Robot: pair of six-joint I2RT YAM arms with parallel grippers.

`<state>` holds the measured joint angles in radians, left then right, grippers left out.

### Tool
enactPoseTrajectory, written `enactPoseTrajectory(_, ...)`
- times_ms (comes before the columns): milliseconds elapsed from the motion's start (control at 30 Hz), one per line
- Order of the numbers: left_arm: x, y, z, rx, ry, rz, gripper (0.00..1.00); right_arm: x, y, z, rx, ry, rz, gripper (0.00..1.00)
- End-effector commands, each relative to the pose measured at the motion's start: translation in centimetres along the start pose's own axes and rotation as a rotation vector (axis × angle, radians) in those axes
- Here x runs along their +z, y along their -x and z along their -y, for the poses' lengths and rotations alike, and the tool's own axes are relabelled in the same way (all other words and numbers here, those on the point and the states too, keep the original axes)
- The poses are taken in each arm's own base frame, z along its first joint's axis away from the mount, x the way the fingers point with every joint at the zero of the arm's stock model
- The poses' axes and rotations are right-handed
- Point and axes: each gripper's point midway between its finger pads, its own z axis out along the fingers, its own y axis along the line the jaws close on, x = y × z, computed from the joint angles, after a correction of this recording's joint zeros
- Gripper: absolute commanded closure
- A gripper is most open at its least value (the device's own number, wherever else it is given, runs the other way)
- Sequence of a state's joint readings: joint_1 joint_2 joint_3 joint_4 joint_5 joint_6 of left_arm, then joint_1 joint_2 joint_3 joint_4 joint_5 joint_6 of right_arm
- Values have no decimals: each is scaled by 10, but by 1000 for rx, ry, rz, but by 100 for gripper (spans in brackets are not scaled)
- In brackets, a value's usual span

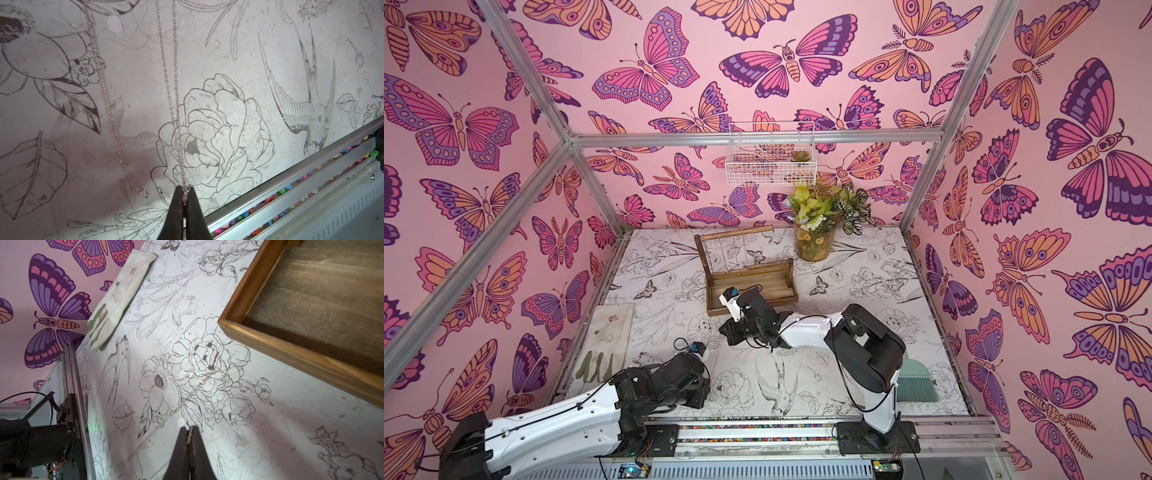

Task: Take the necklace off the jewelry display stand
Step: Place the necklace at the center of the board.

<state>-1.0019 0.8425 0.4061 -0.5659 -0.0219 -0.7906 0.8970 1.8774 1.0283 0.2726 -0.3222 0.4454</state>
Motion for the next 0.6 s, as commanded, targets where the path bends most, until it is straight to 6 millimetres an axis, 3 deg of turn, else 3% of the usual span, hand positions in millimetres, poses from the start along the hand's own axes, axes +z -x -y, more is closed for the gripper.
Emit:
enactPoseTrajectory(0, 5, -5, 0, -2, -2, -17, 100, 5, 9, -2, -8, 17, 9, 100)
enactPoseTrajectory(567, 17, -8, 0, -11, 14, -48, 100, 25, 9, 14, -1, -13, -12, 100)
